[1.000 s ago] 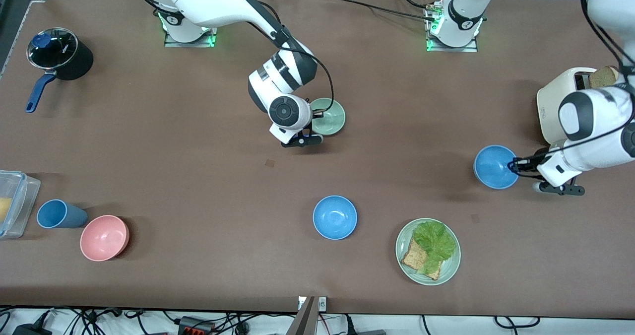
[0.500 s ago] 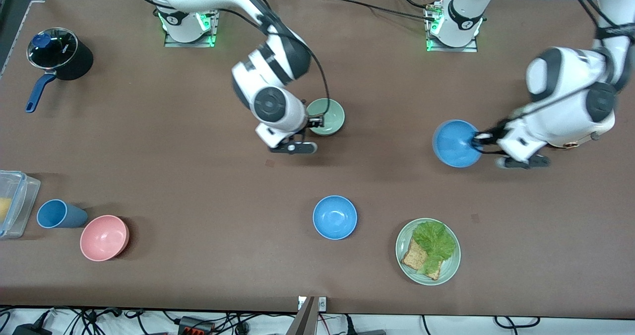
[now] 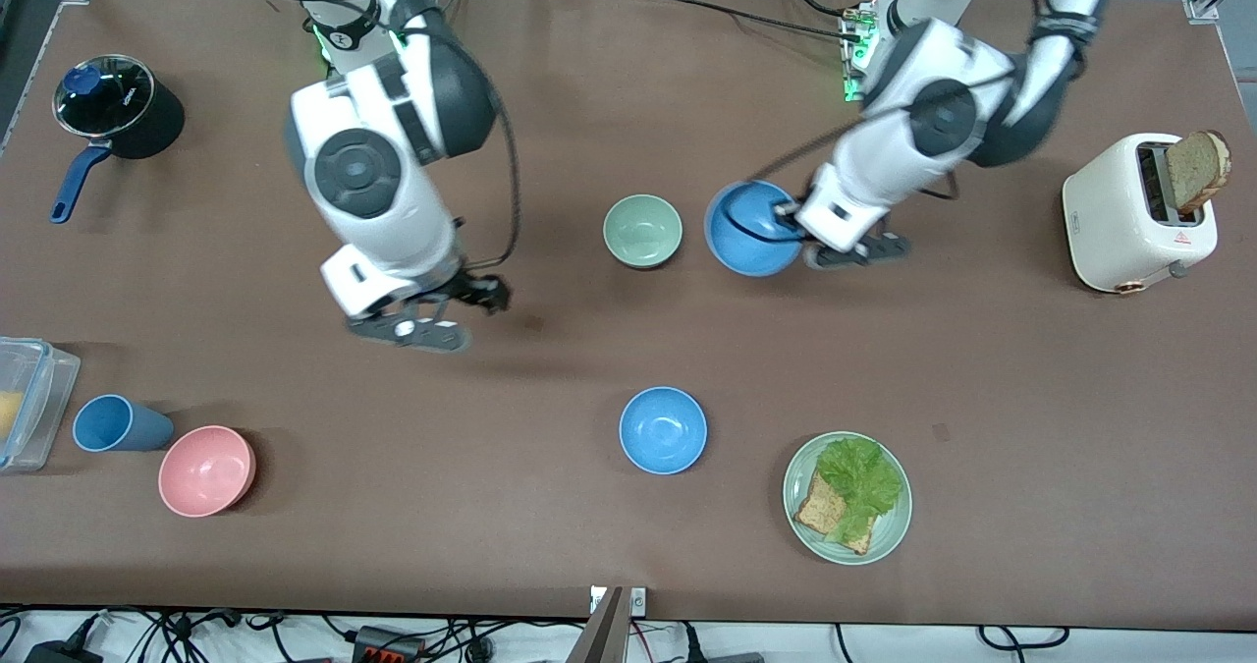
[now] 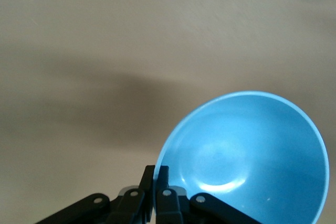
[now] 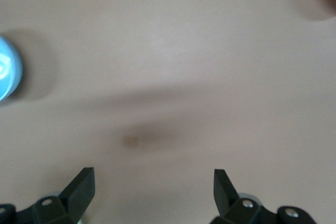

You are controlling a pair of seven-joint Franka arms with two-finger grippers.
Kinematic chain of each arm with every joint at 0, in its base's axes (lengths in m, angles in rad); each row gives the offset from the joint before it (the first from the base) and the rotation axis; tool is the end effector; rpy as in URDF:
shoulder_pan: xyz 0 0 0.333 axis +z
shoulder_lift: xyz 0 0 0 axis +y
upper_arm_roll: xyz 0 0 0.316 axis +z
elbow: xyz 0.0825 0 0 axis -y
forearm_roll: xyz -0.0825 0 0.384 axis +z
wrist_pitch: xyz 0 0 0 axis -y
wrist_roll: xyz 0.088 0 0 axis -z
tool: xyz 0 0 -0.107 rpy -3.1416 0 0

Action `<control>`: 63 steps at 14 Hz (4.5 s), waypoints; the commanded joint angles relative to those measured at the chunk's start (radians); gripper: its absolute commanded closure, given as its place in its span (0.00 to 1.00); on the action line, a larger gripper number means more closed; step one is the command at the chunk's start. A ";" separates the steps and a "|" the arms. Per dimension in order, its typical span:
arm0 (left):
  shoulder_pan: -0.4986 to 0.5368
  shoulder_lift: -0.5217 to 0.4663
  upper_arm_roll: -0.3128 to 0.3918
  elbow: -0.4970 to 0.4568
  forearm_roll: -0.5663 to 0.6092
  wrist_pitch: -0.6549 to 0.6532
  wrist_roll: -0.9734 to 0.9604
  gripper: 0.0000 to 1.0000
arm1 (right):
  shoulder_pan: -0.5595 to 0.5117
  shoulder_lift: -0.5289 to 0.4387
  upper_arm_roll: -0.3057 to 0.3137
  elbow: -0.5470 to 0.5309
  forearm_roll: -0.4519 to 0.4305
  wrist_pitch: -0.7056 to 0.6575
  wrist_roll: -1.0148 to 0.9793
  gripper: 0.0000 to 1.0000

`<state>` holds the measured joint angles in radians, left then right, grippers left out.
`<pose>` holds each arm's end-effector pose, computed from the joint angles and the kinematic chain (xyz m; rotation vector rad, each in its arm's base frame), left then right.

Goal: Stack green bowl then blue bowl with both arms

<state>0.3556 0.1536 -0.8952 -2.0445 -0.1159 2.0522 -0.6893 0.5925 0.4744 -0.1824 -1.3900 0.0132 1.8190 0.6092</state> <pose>0.4811 -0.2840 0.3880 2.9831 0.3123 -0.3039 0.6245 0.2971 0.4376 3.0485 -0.2819 0.0023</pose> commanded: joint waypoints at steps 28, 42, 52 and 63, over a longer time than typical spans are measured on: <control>-0.288 0.360 0.027 -0.016 0.556 0.353 -0.536 1.00 | -0.586 -0.313 0.103 -0.055 -0.002 -0.168 -0.654 0.00; -0.313 0.365 0.042 -0.008 0.565 0.339 -0.556 0.68 | -0.586 -0.546 0.112 -0.389 -0.027 -0.083 -0.626 0.00; 0.046 0.354 -0.203 0.230 0.463 -0.079 -0.280 0.59 | -0.586 -0.540 0.110 -0.354 -0.032 -0.092 -0.632 0.00; 0.318 0.342 -0.390 0.598 0.476 -0.644 0.147 0.16 | -0.586 -0.516 0.110 -0.350 -0.030 -0.089 -0.629 0.00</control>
<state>0.6342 0.5028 -1.2698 -1.4924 0.3679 1.4571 -0.6251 0.0012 -0.0422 -0.0689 -1.7418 -0.0031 1.7260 -0.0289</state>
